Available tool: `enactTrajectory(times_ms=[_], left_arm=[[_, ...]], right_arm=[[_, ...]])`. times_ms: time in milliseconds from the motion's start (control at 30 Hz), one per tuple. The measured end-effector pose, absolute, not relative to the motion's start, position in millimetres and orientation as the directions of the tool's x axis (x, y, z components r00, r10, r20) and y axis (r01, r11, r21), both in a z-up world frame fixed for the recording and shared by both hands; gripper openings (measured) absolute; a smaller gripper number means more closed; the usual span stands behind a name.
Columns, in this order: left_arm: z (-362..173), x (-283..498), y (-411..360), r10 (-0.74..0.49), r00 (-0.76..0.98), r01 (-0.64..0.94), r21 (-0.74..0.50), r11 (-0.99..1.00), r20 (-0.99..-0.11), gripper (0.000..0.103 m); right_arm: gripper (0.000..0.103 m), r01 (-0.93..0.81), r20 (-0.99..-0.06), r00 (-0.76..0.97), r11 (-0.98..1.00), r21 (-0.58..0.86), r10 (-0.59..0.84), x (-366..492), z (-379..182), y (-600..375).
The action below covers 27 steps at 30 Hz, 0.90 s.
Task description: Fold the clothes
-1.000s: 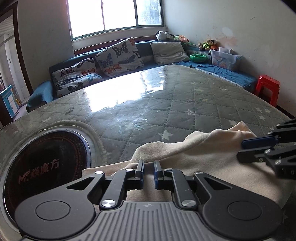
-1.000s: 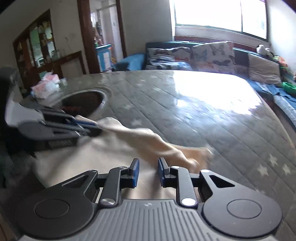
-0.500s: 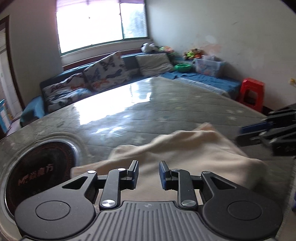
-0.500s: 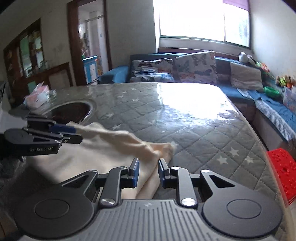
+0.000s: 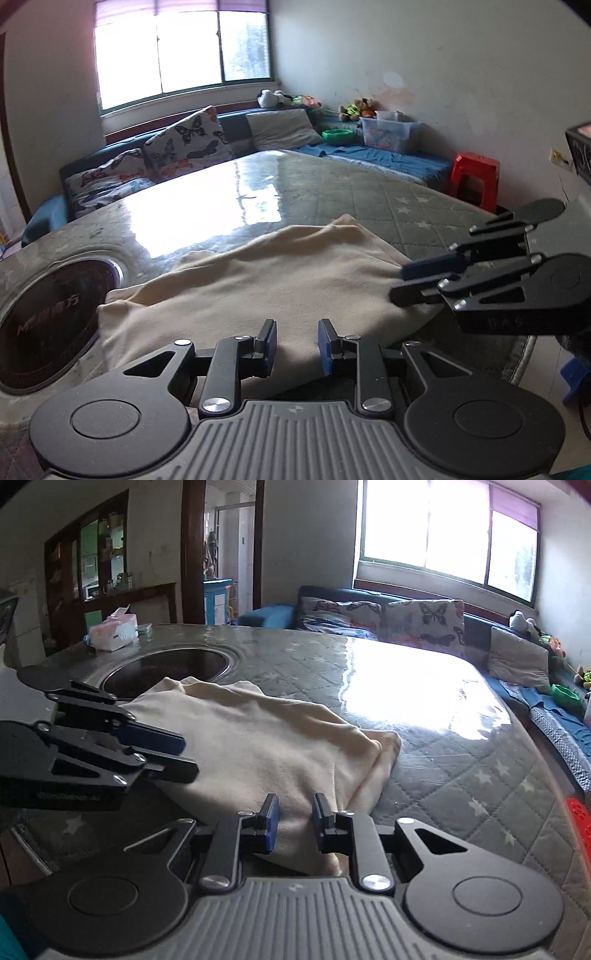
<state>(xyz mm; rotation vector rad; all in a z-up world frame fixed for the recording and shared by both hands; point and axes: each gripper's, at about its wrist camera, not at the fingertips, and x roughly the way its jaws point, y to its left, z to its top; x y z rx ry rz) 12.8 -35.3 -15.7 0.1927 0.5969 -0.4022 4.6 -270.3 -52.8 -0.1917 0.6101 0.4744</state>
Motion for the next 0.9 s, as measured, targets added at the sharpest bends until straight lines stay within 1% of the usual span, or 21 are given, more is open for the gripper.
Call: enactTrajectory(times_ms=[367,467,633,733,767,900], left_arm=[[-22,25,38,-0.178,0.788,0.211,-0.014,0.977,-0.589,0.030],[-20,27,50,-0.175,0.791,0.188,-0.039,0.981,-0.587,0.030],[-10,43,49,-0.147,0.804,0.169,-0.016,0.985,-0.576,0.029],[-11,61,46,-0.126,0.802,0.163,0.011,0.987,-0.584,0.029],[-14,67,47,-0.124,0.797,0.165,0.016,0.986,-0.591,0.030],[-18,87,54,-0.080,0.787,0.126,0.032,0.991,-0.612,0.031]], right_arm=[[0.018,-0.485,-0.598,0.709,0.874,-0.030,0.374,6,-55,-271],[0.018,-0.486,-0.599,0.708,0.873,-0.030,0.374,7,-54,-272],[0.018,-0.482,-0.599,0.709,0.876,-0.027,0.372,7,-54,-272],[0.018,-0.481,-0.599,0.708,0.877,-0.022,0.373,7,-54,-272],[0.018,-0.482,-0.600,0.707,0.876,-0.020,0.374,8,-53,-272],[0.018,-0.486,-0.613,0.693,0.874,-0.007,0.380,12,-49,-273]])
